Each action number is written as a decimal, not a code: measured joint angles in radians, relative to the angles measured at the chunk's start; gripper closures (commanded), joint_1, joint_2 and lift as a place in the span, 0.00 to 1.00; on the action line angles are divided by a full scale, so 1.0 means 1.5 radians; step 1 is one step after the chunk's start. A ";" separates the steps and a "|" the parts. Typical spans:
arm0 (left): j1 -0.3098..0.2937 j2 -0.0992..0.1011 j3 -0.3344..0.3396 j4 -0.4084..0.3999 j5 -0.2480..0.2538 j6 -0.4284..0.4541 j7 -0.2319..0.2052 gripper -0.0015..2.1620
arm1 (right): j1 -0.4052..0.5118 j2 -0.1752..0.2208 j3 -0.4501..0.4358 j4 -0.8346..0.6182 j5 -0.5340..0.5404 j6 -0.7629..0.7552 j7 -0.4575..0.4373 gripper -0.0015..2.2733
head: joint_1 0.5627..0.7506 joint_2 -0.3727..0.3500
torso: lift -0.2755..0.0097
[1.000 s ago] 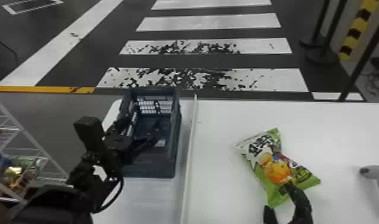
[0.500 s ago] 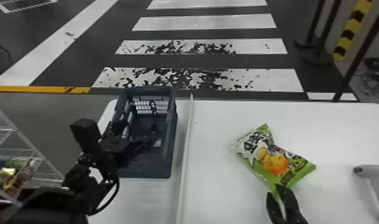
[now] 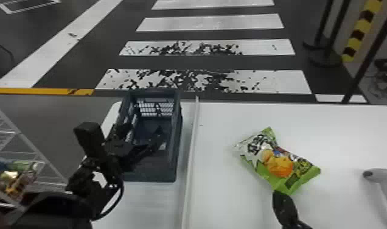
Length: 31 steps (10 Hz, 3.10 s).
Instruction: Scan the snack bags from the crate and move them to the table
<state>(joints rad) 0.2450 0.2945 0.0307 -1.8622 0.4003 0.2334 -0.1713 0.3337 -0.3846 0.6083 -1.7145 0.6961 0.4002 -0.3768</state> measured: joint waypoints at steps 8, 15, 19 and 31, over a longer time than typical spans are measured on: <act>-0.004 -0.003 -0.005 0.011 -0.001 -0.014 -0.001 0.02 | 0.067 0.002 -0.054 -0.356 -0.149 0.258 0.115 0.99 | 0.70 0.69 | 0.63; -0.015 -0.004 -0.018 0.027 -0.003 -0.025 -0.002 0.02 | 0.044 0.073 -0.080 -0.560 -0.357 0.618 0.136 0.99 | 0.70 0.71 | 0.63; -0.029 0.000 -0.035 0.047 -0.009 -0.027 -0.001 0.02 | 0.013 0.134 -0.218 -0.572 -0.550 0.579 0.111 0.99 | 0.70 0.70 | 0.63; -0.046 0.012 -0.036 0.081 -0.016 -0.035 -0.006 0.02 | -0.103 0.210 -0.581 -0.278 -0.968 0.522 -0.079 0.99 | 0.70 0.47 | 0.63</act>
<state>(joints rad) 0.1763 0.3121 -0.0230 -1.7402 0.3758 0.1806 -0.1804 0.1792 -0.0704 -0.2627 -2.1315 -0.7561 1.1834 -0.4952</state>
